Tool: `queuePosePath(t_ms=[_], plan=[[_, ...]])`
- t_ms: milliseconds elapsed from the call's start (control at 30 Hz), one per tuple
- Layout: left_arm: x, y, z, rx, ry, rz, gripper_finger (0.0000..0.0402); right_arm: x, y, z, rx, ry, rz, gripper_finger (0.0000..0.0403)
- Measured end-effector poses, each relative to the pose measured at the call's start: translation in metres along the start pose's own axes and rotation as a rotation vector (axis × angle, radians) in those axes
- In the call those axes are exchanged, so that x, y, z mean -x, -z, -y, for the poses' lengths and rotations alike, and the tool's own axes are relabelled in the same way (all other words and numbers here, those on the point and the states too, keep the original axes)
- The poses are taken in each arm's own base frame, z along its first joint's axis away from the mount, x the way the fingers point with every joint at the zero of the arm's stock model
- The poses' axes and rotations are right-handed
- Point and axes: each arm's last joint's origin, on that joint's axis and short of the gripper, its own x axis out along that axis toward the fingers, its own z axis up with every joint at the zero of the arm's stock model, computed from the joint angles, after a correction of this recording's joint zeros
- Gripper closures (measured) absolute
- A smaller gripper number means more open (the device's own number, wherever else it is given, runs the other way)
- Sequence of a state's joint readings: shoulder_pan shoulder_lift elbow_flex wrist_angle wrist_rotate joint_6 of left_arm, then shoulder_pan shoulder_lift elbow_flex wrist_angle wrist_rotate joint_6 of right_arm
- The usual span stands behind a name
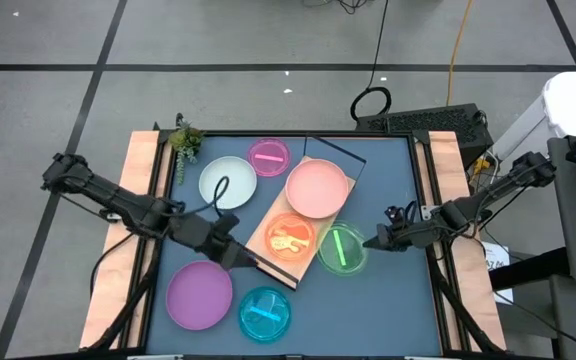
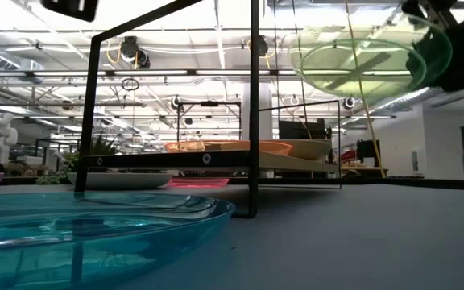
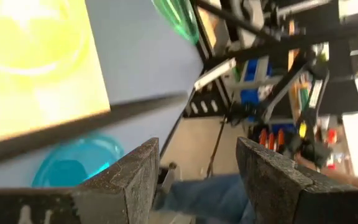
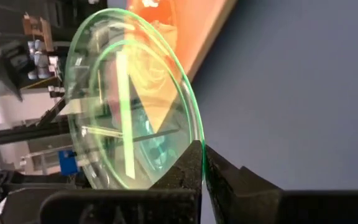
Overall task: Place and stack plates onto a shelf
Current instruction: Stack the green plate on top of the orange plate on the shelf
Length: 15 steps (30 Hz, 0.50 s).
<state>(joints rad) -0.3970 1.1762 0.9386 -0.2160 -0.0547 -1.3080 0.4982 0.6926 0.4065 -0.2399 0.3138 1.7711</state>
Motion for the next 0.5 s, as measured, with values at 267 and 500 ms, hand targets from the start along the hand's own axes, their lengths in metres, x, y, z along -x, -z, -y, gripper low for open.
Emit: queuePosePath(t_ms=[267,500], plan=[[-0.004,-0.032,-0.007,0.056,0.001,0.122,0.0183,0.023,-0.006,-0.032,0.068,0.065,0.051,0.0403],[-0.002,-0.064,-0.016,0.113,-0.012,0.258,0.0169,0.037,-0.021,-0.061,0.102,0.039,0.230,0.0403]])
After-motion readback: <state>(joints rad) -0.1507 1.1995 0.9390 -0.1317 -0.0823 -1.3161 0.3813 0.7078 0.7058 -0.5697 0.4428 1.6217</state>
